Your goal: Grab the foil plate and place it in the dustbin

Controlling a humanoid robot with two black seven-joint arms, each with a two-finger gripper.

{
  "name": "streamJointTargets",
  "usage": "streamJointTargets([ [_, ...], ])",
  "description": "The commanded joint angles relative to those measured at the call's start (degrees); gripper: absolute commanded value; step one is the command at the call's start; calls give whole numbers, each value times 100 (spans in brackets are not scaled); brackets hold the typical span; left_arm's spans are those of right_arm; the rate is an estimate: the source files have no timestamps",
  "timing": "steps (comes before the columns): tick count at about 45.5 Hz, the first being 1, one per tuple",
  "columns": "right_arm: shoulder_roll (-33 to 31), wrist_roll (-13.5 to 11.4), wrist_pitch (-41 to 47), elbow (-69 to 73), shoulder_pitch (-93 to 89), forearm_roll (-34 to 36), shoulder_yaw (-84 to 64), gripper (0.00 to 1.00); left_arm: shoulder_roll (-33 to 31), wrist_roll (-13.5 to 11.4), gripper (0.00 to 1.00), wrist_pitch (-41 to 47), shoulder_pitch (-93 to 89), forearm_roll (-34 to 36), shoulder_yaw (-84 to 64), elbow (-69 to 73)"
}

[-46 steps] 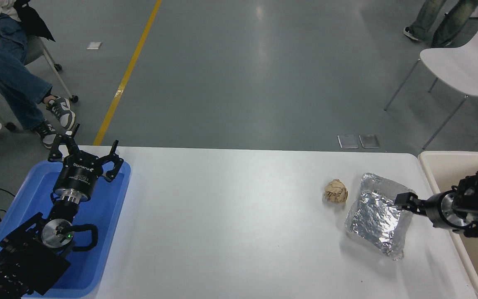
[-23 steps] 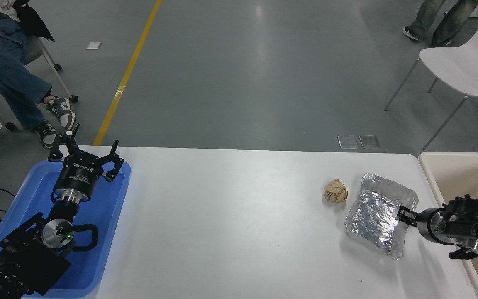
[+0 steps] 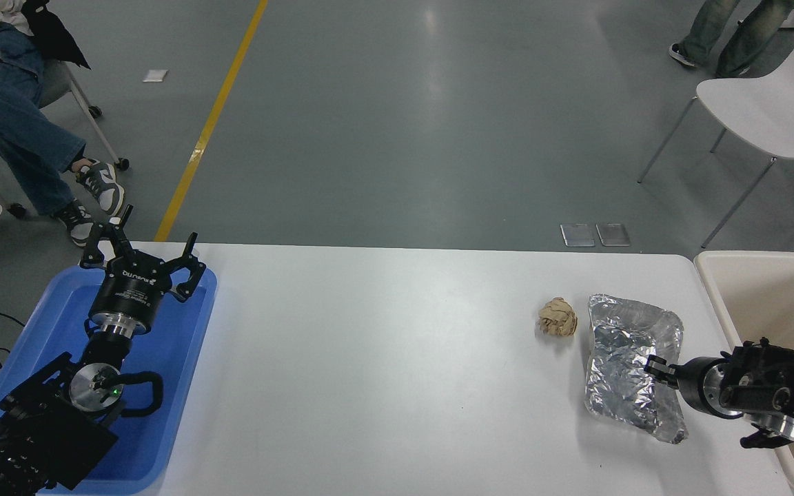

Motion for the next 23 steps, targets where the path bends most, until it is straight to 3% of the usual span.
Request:
streamJointTargets([
  [1, -13, 47, -84, -3, 9, -177, -24, 0, -3, 0, 100, 0, 0, 0, 5, -5],
  [23, -1067, 47, 179, 541, 1150, -194, -797, 0, -3, 0, 100, -9, 0, 0, 5, -5],
])
